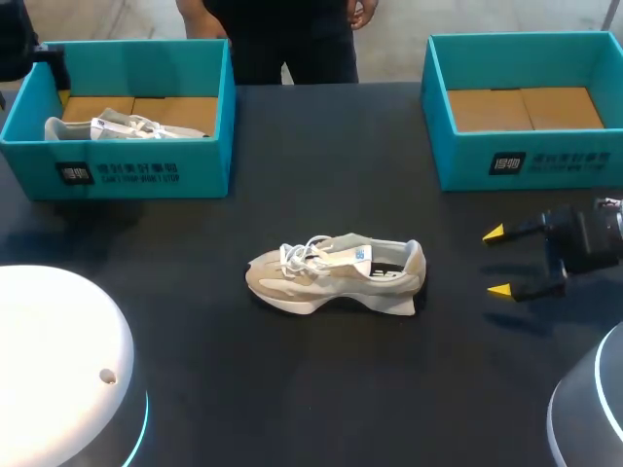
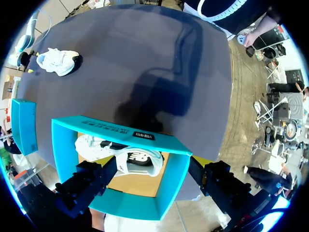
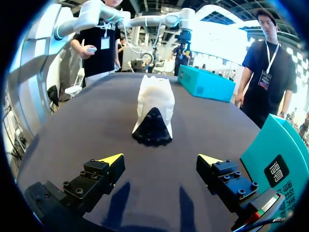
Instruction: Take the shoe out of the shoebox, open the shoe tongue, remove and reinsert the insole, then place the shoe into the shoebox
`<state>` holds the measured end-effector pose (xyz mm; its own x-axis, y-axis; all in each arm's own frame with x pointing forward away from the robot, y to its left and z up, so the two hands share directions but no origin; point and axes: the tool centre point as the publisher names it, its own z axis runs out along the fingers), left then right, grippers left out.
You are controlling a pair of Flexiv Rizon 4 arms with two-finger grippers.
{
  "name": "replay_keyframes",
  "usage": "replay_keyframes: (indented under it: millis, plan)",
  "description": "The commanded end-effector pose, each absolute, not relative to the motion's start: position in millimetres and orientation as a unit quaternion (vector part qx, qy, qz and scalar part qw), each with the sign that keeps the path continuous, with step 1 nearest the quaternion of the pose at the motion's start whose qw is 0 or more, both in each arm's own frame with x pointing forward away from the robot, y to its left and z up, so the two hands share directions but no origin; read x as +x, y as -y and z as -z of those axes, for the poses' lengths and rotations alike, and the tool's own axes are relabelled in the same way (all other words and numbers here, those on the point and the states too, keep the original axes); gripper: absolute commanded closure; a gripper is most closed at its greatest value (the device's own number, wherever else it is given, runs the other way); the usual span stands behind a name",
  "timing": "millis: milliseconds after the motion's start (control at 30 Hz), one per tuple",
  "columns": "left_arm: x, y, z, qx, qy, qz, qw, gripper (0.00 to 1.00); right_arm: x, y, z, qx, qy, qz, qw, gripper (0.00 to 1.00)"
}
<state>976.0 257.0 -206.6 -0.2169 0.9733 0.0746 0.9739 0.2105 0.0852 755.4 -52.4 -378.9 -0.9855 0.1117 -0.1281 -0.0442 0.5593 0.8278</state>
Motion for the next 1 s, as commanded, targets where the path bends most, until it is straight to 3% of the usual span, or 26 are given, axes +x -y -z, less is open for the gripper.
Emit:
replay_keyframes:
  millis: [33, 1000]
  plan:
    - [975.3, -257.4, 206.5, -0.626, 0.778, 0.058, 0.003, 0.0, 755.7, 44.7, 382.4, 0.023, -0.879, -0.47, 0.077, 0.0]
    - [975.3, -257.4, 206.5, -0.626, 0.778, 0.058, 0.003, 0.0, 764.0, -47.6, 401.2, 0.033, -0.867, -0.495, 0.043, 0.0]
